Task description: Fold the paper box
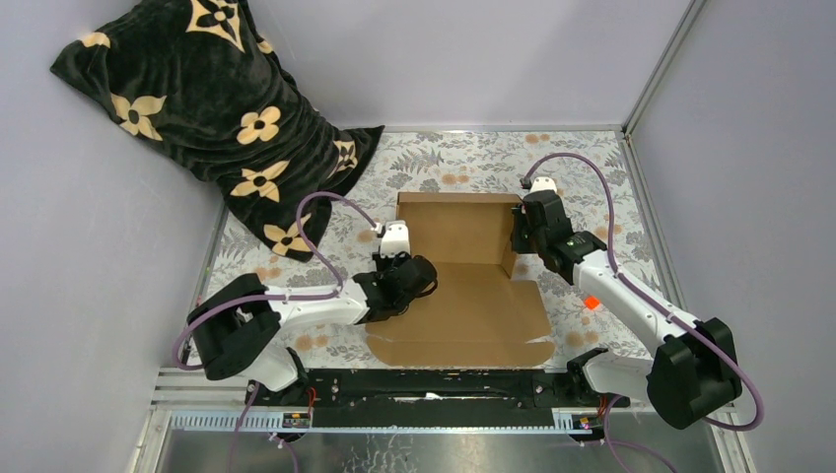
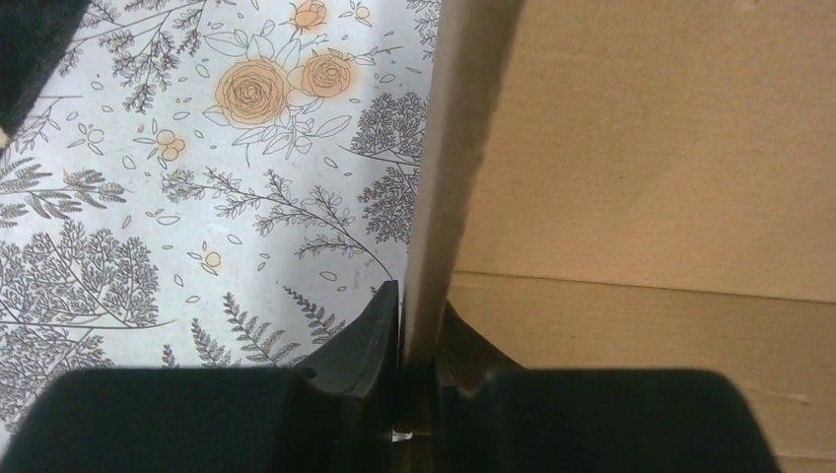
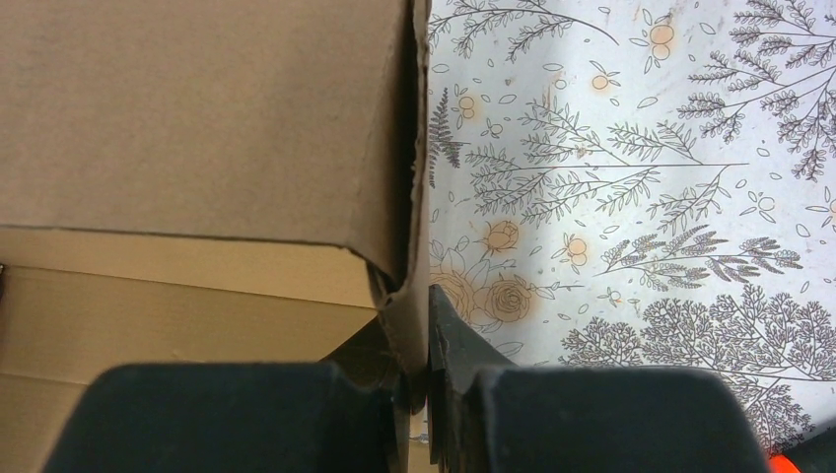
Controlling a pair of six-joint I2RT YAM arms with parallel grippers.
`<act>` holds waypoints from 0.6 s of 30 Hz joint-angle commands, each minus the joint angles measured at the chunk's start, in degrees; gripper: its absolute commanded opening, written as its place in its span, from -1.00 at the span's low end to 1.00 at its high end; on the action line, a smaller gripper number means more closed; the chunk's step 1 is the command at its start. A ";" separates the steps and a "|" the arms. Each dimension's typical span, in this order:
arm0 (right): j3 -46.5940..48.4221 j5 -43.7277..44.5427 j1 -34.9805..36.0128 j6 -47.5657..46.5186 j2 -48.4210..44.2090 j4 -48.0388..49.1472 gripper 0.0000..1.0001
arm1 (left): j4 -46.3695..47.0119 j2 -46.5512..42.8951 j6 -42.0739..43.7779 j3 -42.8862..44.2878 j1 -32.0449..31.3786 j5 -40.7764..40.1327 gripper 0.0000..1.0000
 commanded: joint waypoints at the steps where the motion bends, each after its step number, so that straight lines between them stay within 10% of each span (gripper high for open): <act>1: 0.63 0.42 0.34 0.19 -2.30 1.82 -1.00 | -6.14 1.87 -3.49 3.10 -0.75 -6.39 -0.69; 18: 0.90 0.60 0.33 -0.05 -2.72 0.83 -1.00 | -16.77 2.74 -10.17 6.39 -1.25 -10.89 -0.83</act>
